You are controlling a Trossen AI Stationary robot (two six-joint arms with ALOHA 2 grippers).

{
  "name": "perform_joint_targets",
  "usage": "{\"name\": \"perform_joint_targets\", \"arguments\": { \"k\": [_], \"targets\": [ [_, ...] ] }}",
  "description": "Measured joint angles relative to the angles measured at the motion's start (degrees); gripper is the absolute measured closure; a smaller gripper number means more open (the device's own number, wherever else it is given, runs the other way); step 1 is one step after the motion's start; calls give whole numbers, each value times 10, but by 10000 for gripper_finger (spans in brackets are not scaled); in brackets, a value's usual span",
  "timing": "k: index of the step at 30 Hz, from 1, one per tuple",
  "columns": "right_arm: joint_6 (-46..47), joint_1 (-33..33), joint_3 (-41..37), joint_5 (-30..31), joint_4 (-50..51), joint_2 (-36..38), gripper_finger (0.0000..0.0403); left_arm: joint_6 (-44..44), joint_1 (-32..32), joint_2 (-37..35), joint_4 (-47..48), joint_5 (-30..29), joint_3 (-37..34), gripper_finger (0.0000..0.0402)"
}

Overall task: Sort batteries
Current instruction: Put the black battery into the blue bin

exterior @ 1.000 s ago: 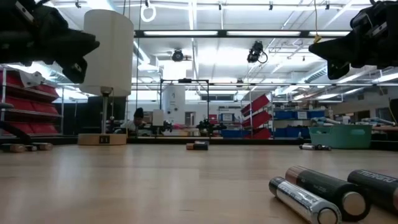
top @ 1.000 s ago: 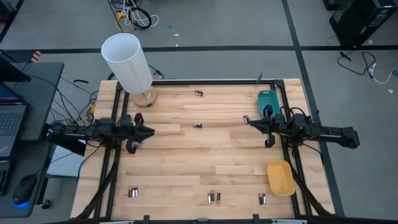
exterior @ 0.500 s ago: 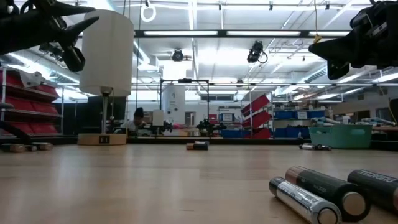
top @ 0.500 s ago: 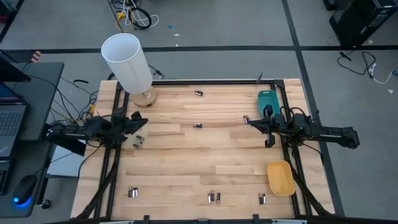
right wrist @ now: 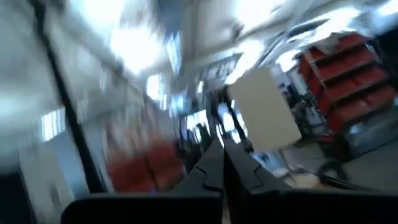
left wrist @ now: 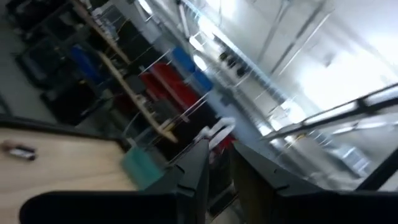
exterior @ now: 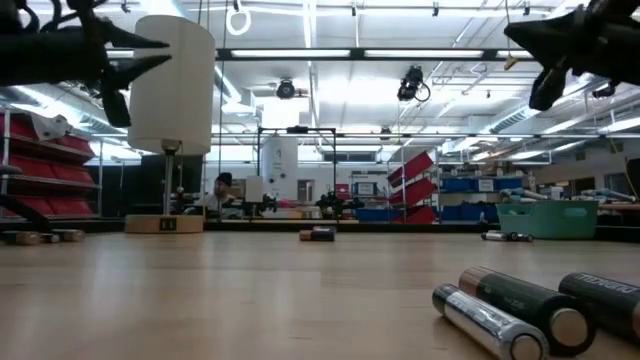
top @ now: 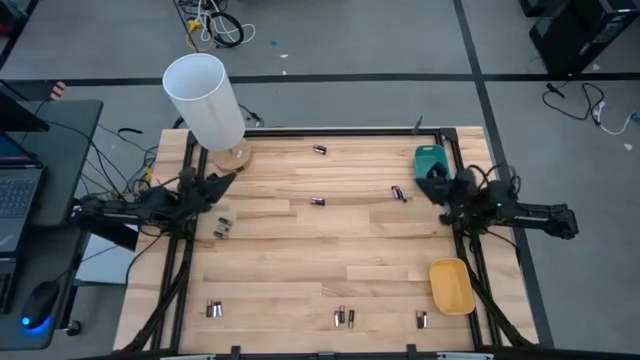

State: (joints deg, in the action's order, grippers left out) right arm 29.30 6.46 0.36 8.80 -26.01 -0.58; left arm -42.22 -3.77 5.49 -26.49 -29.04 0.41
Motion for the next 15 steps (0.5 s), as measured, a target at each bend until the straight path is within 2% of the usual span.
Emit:
{"name": "perform_joint_targets", "arguments": {
  "k": [3,8,12,15],
  "targets": [
    [132,0,0,18,-19,-6,402,-2,0,59,13,0,5,321],
    [227,-4,0,7,-12,-39,402,4,0,198,6,11,54,311],
    [359,-4,0,45,-15,-79,402,61,0,317,10,34,119,291],
    [376,-4,0,35,-37,-110,402,131,0,394,26,49,189,271]
  ]
}}
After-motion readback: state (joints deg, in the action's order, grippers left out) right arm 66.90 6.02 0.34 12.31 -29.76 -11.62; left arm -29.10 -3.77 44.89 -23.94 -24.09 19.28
